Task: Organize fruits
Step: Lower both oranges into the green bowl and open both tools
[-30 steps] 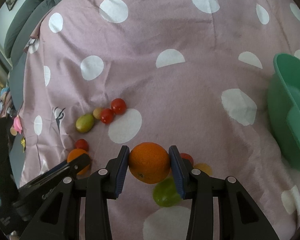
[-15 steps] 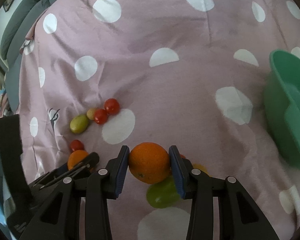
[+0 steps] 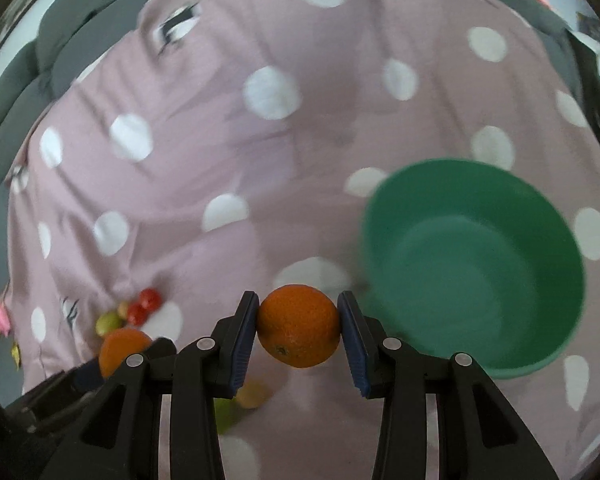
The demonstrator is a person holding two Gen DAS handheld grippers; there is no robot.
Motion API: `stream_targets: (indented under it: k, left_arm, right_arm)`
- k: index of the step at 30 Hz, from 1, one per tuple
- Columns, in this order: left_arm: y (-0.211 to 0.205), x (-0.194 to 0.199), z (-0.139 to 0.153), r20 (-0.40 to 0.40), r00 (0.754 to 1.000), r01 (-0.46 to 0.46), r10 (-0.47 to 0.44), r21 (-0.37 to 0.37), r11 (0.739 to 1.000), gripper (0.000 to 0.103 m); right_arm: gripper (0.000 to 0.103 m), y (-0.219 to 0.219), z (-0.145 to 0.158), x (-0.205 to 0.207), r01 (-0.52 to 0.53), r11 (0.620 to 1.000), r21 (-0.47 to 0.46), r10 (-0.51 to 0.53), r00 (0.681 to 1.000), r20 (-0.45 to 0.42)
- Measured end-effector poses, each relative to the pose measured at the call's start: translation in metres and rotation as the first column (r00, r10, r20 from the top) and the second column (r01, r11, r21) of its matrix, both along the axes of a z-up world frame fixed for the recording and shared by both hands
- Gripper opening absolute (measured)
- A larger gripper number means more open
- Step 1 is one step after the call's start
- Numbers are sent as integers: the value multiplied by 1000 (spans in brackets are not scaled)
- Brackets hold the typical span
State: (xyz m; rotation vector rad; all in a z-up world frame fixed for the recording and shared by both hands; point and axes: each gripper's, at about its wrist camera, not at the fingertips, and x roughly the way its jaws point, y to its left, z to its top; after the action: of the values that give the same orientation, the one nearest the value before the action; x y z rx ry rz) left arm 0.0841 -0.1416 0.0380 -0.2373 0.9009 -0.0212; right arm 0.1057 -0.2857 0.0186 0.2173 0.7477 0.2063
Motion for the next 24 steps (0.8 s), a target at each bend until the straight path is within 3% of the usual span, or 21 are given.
stream_targets:
  k: [3,9,12,15,18,24]
  left_arm:
    - [-14,9,2,-3,999,42,-42,-17,999,44]
    - [-32,26,6,-6,998,68,-68,-11,998,44]
    - [-36,32,17,19,996,83,-82,-53,995,44]
    - [-47,35,27,46,994,104,-102,-36,994,44]
    - [-59,38,29,48,989,141,-139,-43,989,44]
    - [-86,51,23,29,978,206,-205,-59,977,44]
  right_arm:
    - [42,-23,0,2,66,998,-7,-66,998,4]
    - [42,-51,1,5,78,994,82,-79,997,5]
    - [42,-59,5,3,102,991,83,-104,994,20]
    - [42,-70,6,1,112,984,137,-116,993,21]
    - [42,-78,5,-1,182,981,70,-184,983,17]
    - [42,-101,-2,-2,261,964,51,-261,965,-10]
